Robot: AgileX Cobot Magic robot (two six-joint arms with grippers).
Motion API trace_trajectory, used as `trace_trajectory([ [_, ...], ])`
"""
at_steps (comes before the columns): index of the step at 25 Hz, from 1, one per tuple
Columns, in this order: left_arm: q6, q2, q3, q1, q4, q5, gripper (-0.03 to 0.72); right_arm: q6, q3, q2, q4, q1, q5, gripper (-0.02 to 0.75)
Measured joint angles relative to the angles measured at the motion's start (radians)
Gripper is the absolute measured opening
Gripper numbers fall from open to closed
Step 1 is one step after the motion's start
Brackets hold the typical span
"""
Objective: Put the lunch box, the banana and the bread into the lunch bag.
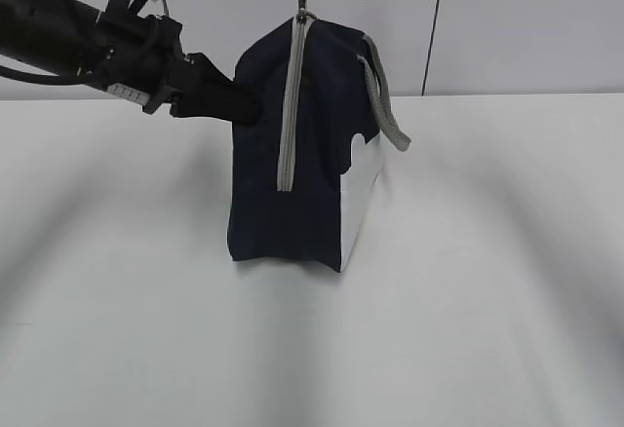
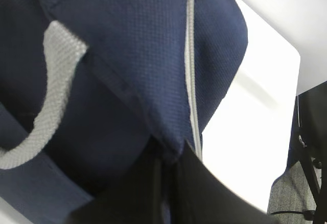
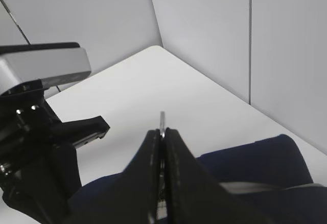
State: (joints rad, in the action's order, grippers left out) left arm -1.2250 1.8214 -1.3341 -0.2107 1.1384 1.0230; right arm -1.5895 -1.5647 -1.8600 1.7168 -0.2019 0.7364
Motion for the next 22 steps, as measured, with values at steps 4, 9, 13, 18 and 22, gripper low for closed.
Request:
trace_trajectory([
  [4,0.0,0.0,0.0,0.0,0.004,0.0,0.001,-0.009,-0.012,0.0,0.009,0.0,0.002,-0.016],
  [9,0.0,0.0,0.0,0.0,0.001,-0.001,0.001,-0.017,-0.026,-0.028,0.015,0.0,-0.013,-0.016],
  [13,0.011,0.0,0.0,0.0,-0.012,-0.002,0.001,-0.028,-0.051,-0.071,0.013,0.0,-0.018,-0.016],
  [18,0.026,0.0,0.0,0.0,-0.025,-0.007,0.001,-0.043,-0.089,-0.077,0.018,0.007,-0.029,-0.016],
  [22,0.027,0.0,0.0,0.0,-0.029,-0.009,0.001,-0.067,-0.098,-0.09,0.029,0.028,-0.037,-0.016],
])
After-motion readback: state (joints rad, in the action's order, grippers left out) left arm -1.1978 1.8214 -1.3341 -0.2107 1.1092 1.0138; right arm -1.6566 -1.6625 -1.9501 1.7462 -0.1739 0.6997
